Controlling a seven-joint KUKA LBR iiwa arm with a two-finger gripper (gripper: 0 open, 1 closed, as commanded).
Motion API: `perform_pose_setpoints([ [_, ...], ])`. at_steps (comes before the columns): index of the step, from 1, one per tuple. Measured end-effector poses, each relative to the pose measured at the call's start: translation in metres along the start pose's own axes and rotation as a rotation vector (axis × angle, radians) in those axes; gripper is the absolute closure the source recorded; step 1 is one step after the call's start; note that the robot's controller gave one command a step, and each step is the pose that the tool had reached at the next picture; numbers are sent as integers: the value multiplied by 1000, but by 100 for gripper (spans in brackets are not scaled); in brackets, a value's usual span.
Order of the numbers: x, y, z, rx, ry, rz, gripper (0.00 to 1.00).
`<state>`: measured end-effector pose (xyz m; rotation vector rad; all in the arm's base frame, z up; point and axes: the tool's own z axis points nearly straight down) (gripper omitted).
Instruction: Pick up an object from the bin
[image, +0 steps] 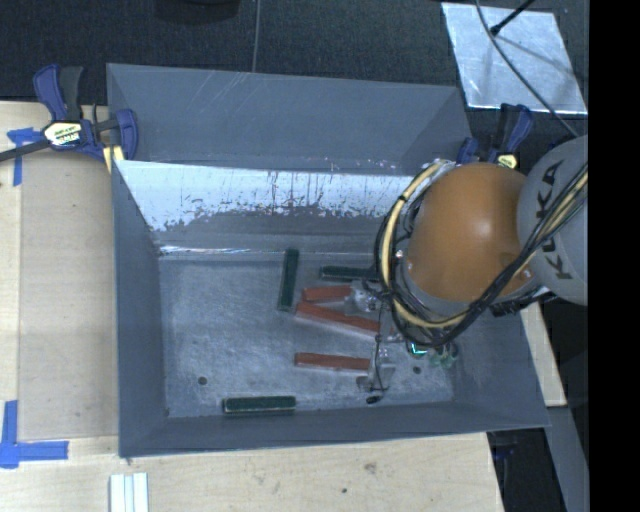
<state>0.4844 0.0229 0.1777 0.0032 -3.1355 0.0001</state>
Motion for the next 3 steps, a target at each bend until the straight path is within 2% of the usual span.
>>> perform_pose_setpoints([
  [1,-15,-2,110,-2,-9,17,0],
  [2,-15,-3,107,-1,-12,19,100],
  [3,-29,65,-60,0,-17,-328,100],
])
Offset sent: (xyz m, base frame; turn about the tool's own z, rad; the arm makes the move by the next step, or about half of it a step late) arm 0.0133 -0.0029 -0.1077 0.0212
